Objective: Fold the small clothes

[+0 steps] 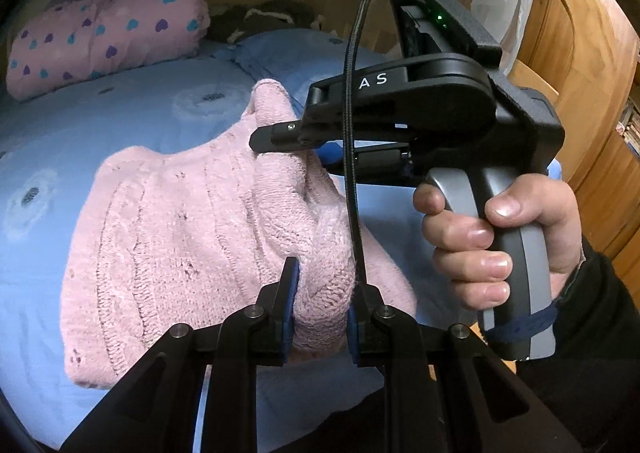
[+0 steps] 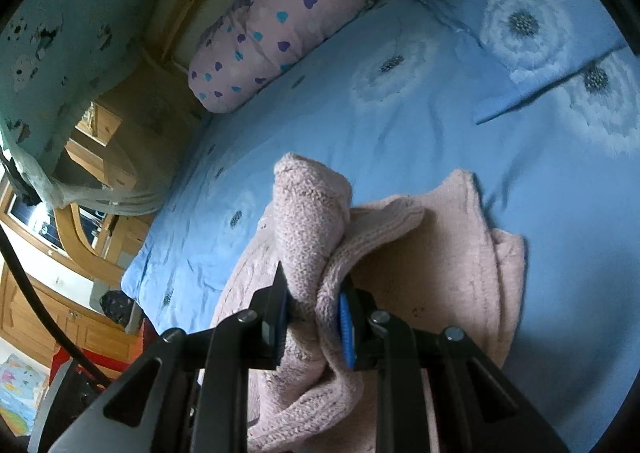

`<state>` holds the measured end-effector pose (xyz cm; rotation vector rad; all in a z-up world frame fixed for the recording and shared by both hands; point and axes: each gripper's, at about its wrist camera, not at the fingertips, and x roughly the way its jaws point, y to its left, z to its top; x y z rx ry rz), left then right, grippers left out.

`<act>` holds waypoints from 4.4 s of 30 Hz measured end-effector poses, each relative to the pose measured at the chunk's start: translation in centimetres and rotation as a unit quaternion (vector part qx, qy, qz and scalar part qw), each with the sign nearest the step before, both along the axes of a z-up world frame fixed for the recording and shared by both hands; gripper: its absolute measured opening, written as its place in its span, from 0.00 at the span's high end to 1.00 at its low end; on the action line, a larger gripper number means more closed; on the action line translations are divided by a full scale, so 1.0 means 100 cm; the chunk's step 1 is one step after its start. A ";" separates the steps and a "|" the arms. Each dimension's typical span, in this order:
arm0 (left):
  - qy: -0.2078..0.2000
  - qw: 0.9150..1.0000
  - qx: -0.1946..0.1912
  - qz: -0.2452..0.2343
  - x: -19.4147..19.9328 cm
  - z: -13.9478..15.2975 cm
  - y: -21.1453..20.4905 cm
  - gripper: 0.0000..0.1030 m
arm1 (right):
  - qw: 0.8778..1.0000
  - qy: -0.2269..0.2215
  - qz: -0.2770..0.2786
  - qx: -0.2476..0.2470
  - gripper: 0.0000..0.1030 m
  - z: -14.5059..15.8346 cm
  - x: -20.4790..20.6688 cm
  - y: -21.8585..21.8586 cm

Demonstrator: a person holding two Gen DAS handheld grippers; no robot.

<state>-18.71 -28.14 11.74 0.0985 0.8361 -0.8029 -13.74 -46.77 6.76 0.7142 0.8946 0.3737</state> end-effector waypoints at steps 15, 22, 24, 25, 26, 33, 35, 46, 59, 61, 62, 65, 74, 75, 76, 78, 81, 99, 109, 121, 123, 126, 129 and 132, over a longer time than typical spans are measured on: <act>-0.006 0.998 0.033 -0.044 -0.006 -0.019 -0.041 1.00 | 0.999 0.020 -0.028 0.033 0.79 -0.040 -0.015 -0.044; 0.007 0.998 0.026 -0.048 0.001 -0.026 -0.049 0.99 | 0.997 0.039 -0.043 0.057 0.78 -0.067 -0.011 -0.052; 0.016 0.999 0.021 -0.044 0.003 -0.027 -0.047 0.98 | 0.996 0.037 -0.049 0.061 0.78 -0.070 -0.012 -0.051; 0.021 0.999 0.018 -0.041 0.003 -0.028 -0.046 0.97 | 0.996 0.036 -0.051 0.060 0.78 -0.071 -0.013 -0.052; 0.022 0.999 0.017 -0.039 0.002 -0.028 -0.046 0.96 | 0.996 0.034 -0.053 0.060 0.78 -0.071 -0.014 -0.051; 0.026 0.999 0.017 -0.028 -0.004 -0.028 -0.049 0.89 | 0.994 0.031 -0.063 0.079 0.79 -0.079 -0.019 -0.055; 0.052 0.998 0.001 -0.035 -0.001 -0.026 -0.046 0.83 | 0.994 0.027 -0.069 0.076 0.79 -0.080 -0.023 -0.055; 0.110 0.981 -0.157 0.024 0.008 0.016 0.052 0.68 | 0.983 0.026 -0.160 -0.091 0.44 -0.032 -0.067 -0.060; -0.073 0.995 -0.042 0.059 -0.014 -0.027 0.143 0.46 | 0.974 0.018 -0.197 -0.108 0.33 -0.018 -0.136 -0.019; -0.063 0.996 -0.045 0.051 -0.012 -0.039 0.144 0.46 | 0.973 0.004 -0.201 -0.113 0.30 -0.016 -0.142 -0.011; -0.066 0.996 -0.040 0.053 -0.011 -0.043 0.140 0.46 | 0.973 0.000 -0.202 -0.114 0.28 -0.016 -0.143 -0.009; -0.037 0.997 0.008 0.061 0.012 -0.056 0.125 0.72 | 0.967 0.021 -0.225 -0.113 0.28 -0.023 -0.137 -0.008; -0.038 0.998 0.015 0.054 0.009 -0.059 0.137 1.00 | 0.954 0.029 -0.277 -0.114 0.90 -0.032 -0.146 0.001; -0.017 0.998 0.009 0.057 0.014 -0.064 0.142 1.00 | 0.948 0.052 -0.294 -0.108 0.93 -0.038 -0.148 -0.006; 0.014 0.998 -0.007 0.061 0.019 -0.071 0.149 1.00 | 0.944 0.077 -0.306 -0.098 0.93 -0.048 -0.149 -0.014; 0.053 0.996 -0.036 0.061 0.025 -0.077 0.159 1.00 | 0.941 0.096 -0.314 -0.076 1.00 -0.061 -0.149 -0.022; 0.090 0.993 -0.070 0.020 0.030 -0.073 0.168 1.00 | 0.941 0.097 -0.314 -0.074 0.89 -0.051 -0.146 -0.021; 0.041 0.997 -0.018 -0.068 0.073 -0.039 0.077 1.00 | 0.969 0.091 -0.164 -0.161 0.80 -0.008 0.002 -0.002; 0.060 0.996 -0.053 -0.050 0.067 -0.050 0.069 1.00 | 0.941 0.148 -0.160 -0.258 0.59 -0.009 0.002 -0.008; 0.030 0.999 -0.038 -0.010 0.064 -0.050 0.068 1.00 | 0.947 0.105 -0.182 -0.243 0.32 -0.038 -0.087 0.042; 0.022 0.999 -0.039 0.004 0.062 -0.047 0.070 1.00 | 0.951 0.114 -0.196 -0.211 0.31 -0.035 -0.088 0.036; 0.016 0.999 -0.040 0.031 0.061 -0.035 0.076 1.00 | 0.958 0.088 -0.215 -0.166 0.30 -0.024 -0.090 0.026; 0.002 0.997 -0.024 0.072 0.062 -0.022 0.086 0.96 | 0.953 0.070 -0.244 -0.168 0.26 -0.019 -0.091 0.014; 0.003 0.995 -0.024 0.095 0.068 -0.014 0.100 0.75 | 0.960 0.060 -0.238 -0.133 0.22 -0.029 -0.086 0.004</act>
